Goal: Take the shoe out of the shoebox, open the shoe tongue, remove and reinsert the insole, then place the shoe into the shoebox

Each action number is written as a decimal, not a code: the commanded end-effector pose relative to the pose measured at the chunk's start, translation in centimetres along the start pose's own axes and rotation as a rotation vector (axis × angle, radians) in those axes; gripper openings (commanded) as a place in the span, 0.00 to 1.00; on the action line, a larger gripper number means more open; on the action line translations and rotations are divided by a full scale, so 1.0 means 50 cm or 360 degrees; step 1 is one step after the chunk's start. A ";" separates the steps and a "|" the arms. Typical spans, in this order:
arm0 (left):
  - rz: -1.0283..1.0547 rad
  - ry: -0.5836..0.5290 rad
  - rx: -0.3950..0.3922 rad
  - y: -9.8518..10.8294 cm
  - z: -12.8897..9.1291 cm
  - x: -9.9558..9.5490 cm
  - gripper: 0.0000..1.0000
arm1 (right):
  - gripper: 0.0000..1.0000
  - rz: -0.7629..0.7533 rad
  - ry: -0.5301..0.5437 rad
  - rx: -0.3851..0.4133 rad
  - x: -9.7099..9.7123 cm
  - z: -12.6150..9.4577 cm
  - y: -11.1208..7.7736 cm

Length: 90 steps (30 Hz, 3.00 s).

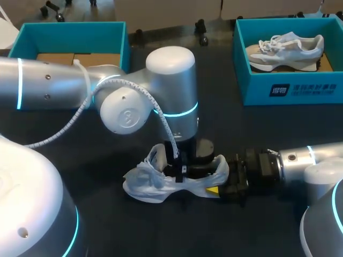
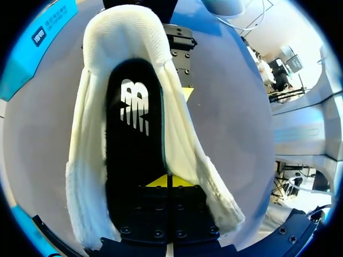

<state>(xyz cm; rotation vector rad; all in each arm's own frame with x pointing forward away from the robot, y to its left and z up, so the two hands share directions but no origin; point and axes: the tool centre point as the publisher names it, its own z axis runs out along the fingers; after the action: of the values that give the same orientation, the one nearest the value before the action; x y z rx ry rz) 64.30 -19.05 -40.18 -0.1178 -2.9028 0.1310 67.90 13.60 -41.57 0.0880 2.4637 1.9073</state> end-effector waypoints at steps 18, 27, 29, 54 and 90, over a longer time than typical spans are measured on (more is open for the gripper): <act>-0.0062 -0.0356 0.0015 -0.012 0.028 -0.037 0.35 | 0.00 0.0002 0.0004 0.0008 -0.001 0.000 0.003; -0.0073 -0.0473 0.0006 -0.012 0.025 -0.059 0.33 | 0.00 0.0002 0.0004 0.0008 -0.001 0.000 0.003; -0.0077 -0.0507 -0.0002 -0.013 0.025 -0.067 0.33 | 0.00 0.0002 0.0004 0.0008 -0.001 0.000 0.003; -0.0179 -0.0751 -0.0076 0.003 0.027 -0.114 0.00 | 0.00 0.0002 0.0004 0.0008 -0.001 0.000 0.003; -0.0079 -0.0183 0.0388 0.026 -0.132 -0.032 0.00 | 0.00 0.0002 0.0004 0.0008 -0.001 0.000 0.003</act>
<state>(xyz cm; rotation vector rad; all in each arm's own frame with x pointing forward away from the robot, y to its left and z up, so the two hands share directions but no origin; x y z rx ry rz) 67.67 -18.36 -35.08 0.0114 -2.9869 0.4279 68.06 13.68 -41.46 0.0884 2.4649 1.9088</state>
